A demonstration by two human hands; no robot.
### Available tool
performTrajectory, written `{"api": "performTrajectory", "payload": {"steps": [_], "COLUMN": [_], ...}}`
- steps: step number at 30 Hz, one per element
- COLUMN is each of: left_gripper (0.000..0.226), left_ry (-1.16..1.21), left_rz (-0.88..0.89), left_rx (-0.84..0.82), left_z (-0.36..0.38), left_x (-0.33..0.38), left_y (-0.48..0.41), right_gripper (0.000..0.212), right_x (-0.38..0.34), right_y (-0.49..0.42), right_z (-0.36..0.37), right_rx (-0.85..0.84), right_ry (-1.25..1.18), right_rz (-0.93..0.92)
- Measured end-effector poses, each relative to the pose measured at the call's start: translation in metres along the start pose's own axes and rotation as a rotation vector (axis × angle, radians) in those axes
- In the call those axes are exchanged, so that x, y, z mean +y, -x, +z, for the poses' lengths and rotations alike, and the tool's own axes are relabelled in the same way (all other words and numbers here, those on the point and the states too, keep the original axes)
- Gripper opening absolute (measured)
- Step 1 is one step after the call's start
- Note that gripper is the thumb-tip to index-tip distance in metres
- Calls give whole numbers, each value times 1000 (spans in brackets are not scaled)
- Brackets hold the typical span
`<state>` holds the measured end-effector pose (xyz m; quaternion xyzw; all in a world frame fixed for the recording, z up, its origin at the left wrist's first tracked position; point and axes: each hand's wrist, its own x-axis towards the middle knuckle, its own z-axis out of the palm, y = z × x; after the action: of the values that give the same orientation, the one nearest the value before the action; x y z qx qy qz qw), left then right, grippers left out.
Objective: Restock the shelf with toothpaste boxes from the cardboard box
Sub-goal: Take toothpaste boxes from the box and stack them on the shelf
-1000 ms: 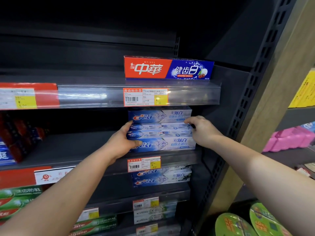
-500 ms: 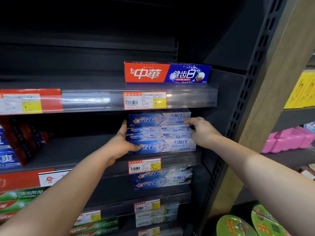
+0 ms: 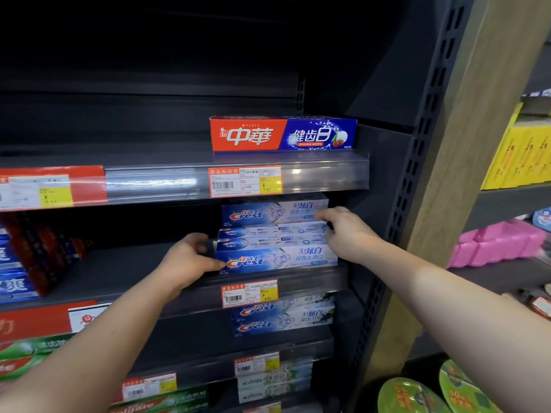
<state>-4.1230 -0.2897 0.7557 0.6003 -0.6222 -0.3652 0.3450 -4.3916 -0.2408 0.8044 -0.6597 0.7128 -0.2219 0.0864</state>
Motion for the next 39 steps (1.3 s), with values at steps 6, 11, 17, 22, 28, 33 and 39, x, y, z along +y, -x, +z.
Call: {"api": "performTrajectory", "payload": {"steps": [6,11,17,22,28,33,39], "left_gripper": [47,31,31,31,31,29,28], "left_ry": [37,62,50,-4,9,43,84], "left_rz": [14,35,49,25,23,56,54], "left_rx": [-21,-47,-82,-185,-114,-110,-98], "left_z": [0,0,-3,-9,-6,-4,-2], "left_x": [3,2,5,6,2,5,6], "left_y": [1,-3,-6,-11,-13,-9,-7], "right_gripper": [49,46,45,46,45,45,46], "right_x": [-1,-8,-8,-8,-8,-5,-4], "right_y": [-3,-4,-3,-3,-2,-3,-3], "right_z": [7,9,11,8,6,8,5], "right_rx": [-12,-8,-30,-28,-18,-26,-28], "right_ry": [19,35,37,40,43,31,42], "right_rz": [-17,-36,-23,-6,3,7,16]}}
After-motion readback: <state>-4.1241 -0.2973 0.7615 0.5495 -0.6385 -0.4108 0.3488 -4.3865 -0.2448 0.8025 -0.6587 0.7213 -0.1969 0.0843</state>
